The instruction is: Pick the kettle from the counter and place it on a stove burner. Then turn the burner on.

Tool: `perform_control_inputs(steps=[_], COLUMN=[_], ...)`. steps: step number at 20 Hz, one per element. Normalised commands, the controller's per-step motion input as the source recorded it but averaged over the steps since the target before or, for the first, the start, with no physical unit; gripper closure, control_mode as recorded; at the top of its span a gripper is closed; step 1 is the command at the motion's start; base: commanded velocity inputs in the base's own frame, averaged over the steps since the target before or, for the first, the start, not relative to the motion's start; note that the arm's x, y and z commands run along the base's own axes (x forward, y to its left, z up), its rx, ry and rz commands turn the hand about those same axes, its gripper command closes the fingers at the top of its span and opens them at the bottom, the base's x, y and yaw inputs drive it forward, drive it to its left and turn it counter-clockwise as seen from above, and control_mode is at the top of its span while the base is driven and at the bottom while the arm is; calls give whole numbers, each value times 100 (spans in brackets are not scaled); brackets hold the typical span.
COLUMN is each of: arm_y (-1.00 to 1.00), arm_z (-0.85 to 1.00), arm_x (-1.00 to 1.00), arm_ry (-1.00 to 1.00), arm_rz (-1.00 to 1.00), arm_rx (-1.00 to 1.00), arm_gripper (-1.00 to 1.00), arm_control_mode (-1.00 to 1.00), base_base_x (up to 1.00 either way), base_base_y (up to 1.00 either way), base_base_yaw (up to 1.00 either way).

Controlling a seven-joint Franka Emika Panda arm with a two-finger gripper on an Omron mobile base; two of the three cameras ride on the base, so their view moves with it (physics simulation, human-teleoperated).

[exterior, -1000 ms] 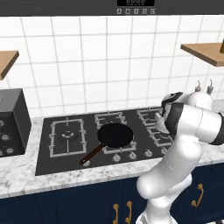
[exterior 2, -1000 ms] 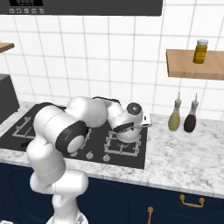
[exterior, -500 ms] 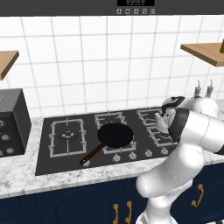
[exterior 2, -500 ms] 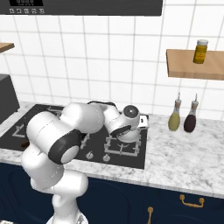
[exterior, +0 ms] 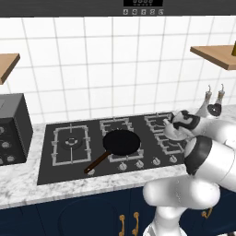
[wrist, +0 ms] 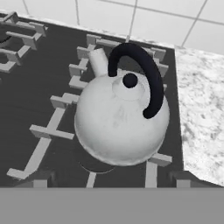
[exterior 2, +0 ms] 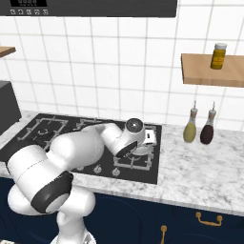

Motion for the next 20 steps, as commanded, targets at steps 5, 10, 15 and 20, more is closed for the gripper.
perform_control_inputs(steps=[5, 10, 15, 20], arm_y=[44, 55, 26, 0], arm_z=[5, 0, -2, -18], arm_x=[-45, -35, -32, -23], arm_ry=[25, 23, 24, 18], arm_rz=[0, 0, 0, 0], arm_rx=[0, 0, 0, 0], arm_gripper=[-100, -100, -100, -100], arm_control_mode=[-100, -100, -100, -100], base_base_x=[0, 0, 0, 0], base_base_y=[0, 0, 0, 0], base_base_yaw=[0, 0, 0, 0])
